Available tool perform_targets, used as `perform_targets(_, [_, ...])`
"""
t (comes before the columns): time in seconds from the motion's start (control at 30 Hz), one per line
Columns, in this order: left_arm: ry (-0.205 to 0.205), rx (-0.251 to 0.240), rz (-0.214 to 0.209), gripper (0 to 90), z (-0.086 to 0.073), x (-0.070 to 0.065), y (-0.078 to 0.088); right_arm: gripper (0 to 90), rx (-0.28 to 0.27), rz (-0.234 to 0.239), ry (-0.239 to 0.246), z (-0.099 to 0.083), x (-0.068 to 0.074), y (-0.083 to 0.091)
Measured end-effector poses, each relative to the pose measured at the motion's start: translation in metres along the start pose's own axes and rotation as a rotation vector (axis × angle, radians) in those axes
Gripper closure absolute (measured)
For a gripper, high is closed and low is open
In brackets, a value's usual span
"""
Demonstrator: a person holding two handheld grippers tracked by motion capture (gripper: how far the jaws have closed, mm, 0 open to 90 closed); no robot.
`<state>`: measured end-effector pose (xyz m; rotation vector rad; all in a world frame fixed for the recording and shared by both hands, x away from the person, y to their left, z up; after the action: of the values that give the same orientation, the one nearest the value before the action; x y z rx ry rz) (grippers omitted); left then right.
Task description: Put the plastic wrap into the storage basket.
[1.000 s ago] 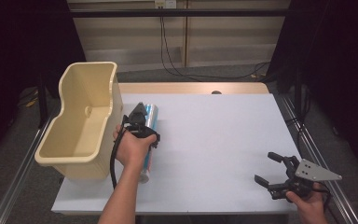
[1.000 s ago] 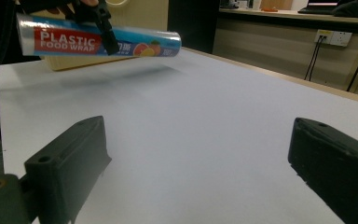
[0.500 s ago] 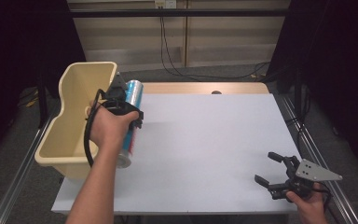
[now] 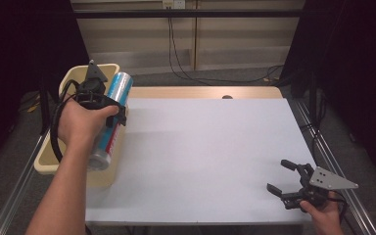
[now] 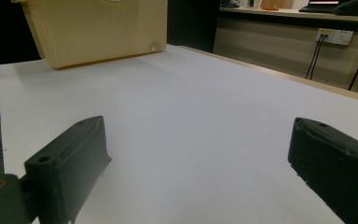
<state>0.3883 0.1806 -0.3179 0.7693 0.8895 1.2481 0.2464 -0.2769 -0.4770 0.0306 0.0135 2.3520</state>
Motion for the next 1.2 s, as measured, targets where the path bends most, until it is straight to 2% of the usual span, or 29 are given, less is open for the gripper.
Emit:
perform_targets(0.13, [-0.006,-0.018,0.004,32.2,0.006,-0.001,0.007,4.1,0.002,-0.001,0.000,0.000,0.000,0.000])
perform_targets(0.17, [0.002,-0.024,0.004,32.2,0.007,0.000,0.008,4.1,0.004,-0.001,-0.002,0.000,0.001,0.001])
perform_targets(0.27, [0.001,-0.043,0.039,32.2,0.010,0.008,0.014,4.1,-0.001,-0.001,-0.003,0.001,0.001,0.001])
perform_targets(0.37, [0.009,-0.048,0.052,32.2,0.009,0.022,0.020,4.1,0.002,-0.003,-0.003,0.000,-0.001,0.002])
perform_targets(0.47, [0.024,-0.049,0.085,32.2,0.006,0.039,0.022,4.1,0.001,-0.005,-0.006,0.000,-0.001,0.002])
perform_targets(0.57, [0.041,-0.053,0.117,32.2,-0.002,0.059,0.016,4.1,0.000,-0.004,-0.004,0.000,-0.001,0.001])
perform_targets(0.6, [0.041,-0.053,0.117,32.2,-0.002,0.059,0.016,4.1,0.000,-0.004,-0.004,0.000,-0.001,0.001])
perform_targets(0.63, [0.042,-0.044,0.121,32.2,-0.006,0.066,0.011,4.1,0.004,-0.002,-0.005,0.000,0.000,0.001])
perform_targets(0.73, [0.038,-0.031,0.128,32.2,-0.010,0.071,0.005,4.1,0.004,-0.001,0.001,-0.001,0.000,0.000])
perform_targets(0.8, [0.040,-0.007,0.127,32.1,-0.015,0.074,-0.004,4.1,0.008,0.002,0.003,-0.001,0.001,0.000])
perform_targets(1.0, [0.040,0.031,0.130,32.1,-0.022,0.077,-0.013,4.1,0.009,0.000,-0.001,-0.001,0.001,0.000])
perform_targets(1.2, [0.065,0.054,0.120,32.0,-0.029,0.080,-0.018,4.1,0.012,0.003,-0.002,-0.002,0.001,0.000])
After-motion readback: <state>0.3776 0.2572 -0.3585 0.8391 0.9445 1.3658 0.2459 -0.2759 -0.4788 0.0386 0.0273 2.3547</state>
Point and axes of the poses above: each handheld gripper's, and its own axes: y roughly backward along the jaws, z roughly out of its top, x roughly to its left, the point moved 8 cm from there along -y, roughly forward along the jaws, and after that the axes turned 11 degrees about -x, right-handed, at the moved point
